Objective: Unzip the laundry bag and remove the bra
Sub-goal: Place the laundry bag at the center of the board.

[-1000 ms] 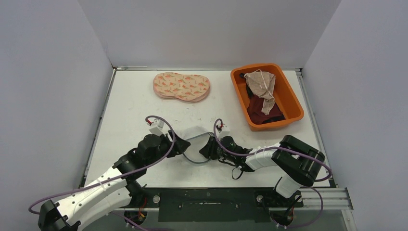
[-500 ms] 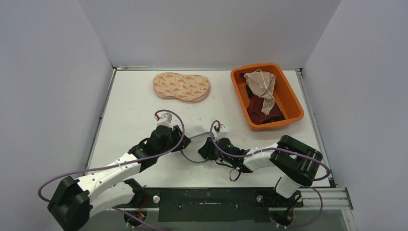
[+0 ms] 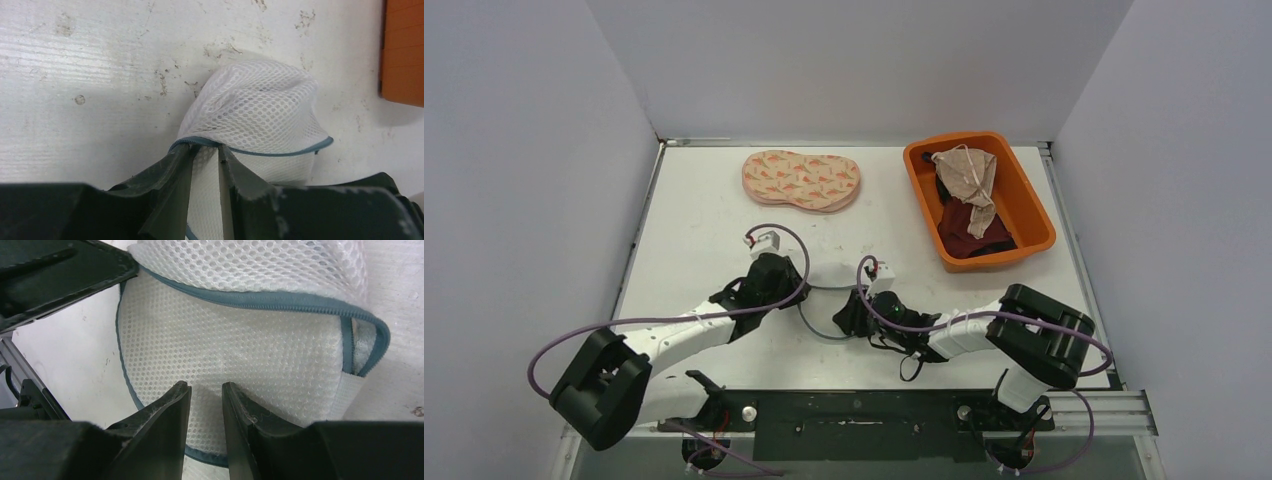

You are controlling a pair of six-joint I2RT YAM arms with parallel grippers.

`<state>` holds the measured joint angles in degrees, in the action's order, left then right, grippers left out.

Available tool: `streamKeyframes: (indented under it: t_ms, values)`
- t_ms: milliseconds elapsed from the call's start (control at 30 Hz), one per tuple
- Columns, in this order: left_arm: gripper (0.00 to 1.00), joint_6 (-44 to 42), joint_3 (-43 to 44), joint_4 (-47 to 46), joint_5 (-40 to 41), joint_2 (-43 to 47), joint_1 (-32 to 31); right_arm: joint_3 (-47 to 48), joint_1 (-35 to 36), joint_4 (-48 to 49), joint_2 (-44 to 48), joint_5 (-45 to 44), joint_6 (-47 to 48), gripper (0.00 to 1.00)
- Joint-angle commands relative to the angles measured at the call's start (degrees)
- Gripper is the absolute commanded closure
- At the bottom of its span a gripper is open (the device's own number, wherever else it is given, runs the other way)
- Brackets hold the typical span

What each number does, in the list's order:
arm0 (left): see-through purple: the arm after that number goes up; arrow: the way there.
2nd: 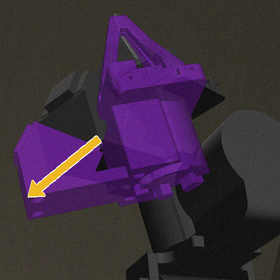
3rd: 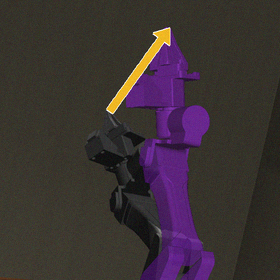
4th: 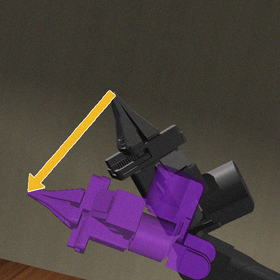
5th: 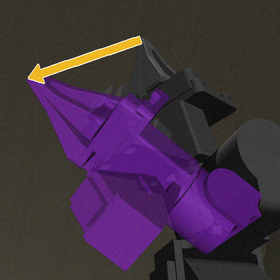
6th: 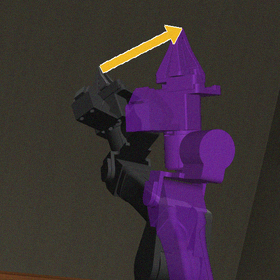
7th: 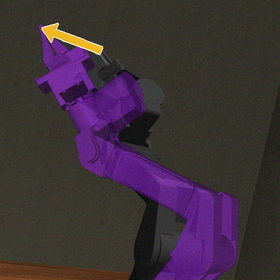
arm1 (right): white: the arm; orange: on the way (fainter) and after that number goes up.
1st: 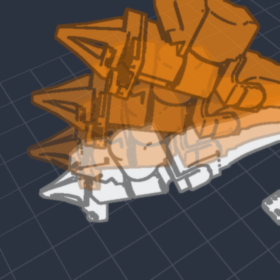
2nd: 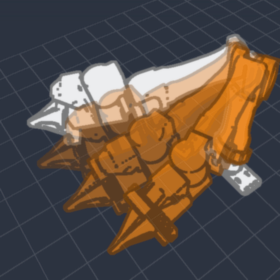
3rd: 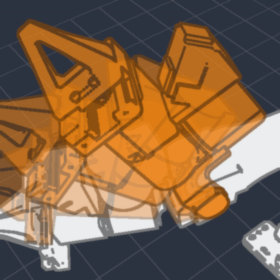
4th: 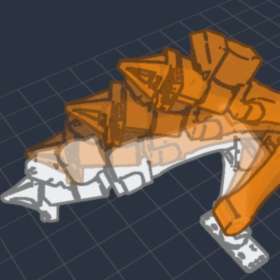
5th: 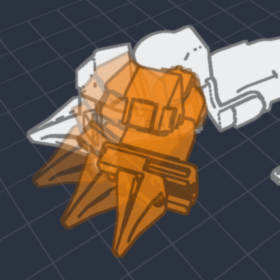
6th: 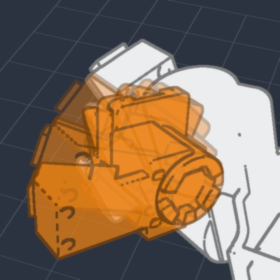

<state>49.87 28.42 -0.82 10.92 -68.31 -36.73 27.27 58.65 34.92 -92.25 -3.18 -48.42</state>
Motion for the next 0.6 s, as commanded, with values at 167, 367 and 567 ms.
streamKeyframes:
  t_ms: [167,367,567]
  values:
    - [0.78,0.44,1.47,-6.83,2.45,-8.98,0.26,-1.83,0.86,-5.16,2.69,-1.96,1.57,0.68]
    - [0.77,0.78,1.0,-6.27,2.34,-6.72,0.23,-1.46,0.94,-7.23,5.37,-1.32,2.74,0.66]
    - [0.58,0.59,1.45,-0.85,1.14,2.25,0.1,1.19,0.94,-14.7,15.0,-1.99,5.64,0.58]
